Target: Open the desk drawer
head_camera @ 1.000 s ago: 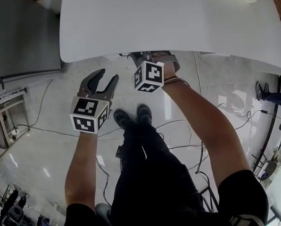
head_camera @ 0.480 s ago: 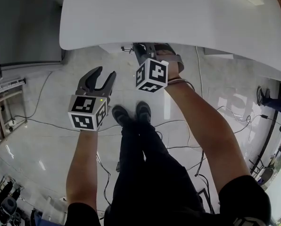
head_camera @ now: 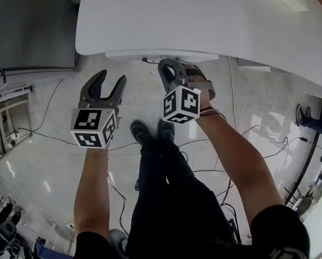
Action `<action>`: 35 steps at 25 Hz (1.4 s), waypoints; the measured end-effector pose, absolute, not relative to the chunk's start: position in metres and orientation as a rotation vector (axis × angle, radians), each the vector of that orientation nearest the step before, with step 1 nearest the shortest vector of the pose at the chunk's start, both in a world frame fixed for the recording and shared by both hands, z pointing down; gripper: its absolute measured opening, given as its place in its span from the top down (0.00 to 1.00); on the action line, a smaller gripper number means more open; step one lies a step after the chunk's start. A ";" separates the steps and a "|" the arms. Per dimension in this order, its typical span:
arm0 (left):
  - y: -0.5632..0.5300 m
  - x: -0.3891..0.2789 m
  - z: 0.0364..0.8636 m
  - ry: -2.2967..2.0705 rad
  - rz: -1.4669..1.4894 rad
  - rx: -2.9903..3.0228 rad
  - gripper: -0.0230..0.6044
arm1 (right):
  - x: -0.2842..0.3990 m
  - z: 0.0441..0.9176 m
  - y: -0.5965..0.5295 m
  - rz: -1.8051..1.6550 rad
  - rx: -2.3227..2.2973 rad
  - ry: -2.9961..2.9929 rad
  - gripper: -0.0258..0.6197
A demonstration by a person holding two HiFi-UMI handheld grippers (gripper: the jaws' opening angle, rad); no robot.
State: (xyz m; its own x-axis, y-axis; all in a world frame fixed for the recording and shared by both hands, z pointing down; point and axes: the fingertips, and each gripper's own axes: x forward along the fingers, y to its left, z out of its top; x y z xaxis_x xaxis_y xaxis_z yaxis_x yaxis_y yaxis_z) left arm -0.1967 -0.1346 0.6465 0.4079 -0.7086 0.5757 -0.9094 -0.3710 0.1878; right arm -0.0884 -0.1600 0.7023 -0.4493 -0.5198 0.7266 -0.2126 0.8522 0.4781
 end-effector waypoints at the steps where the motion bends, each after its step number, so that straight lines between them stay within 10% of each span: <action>1: -0.137 -0.198 0.646 -1.381 0.562 2.194 0.61 | -0.088 0.702 -0.156 -0.387 0.530 -2.049 0.90; 17: -0.142 -0.184 0.646 -1.328 0.722 2.379 0.62 | -0.079 0.698 -0.117 -0.225 0.538 -2.150 0.89; 35: -0.142 -0.187 0.644 -1.330 0.702 2.353 0.64 | 0.054 0.637 -0.158 0.313 1.009 -2.393 0.64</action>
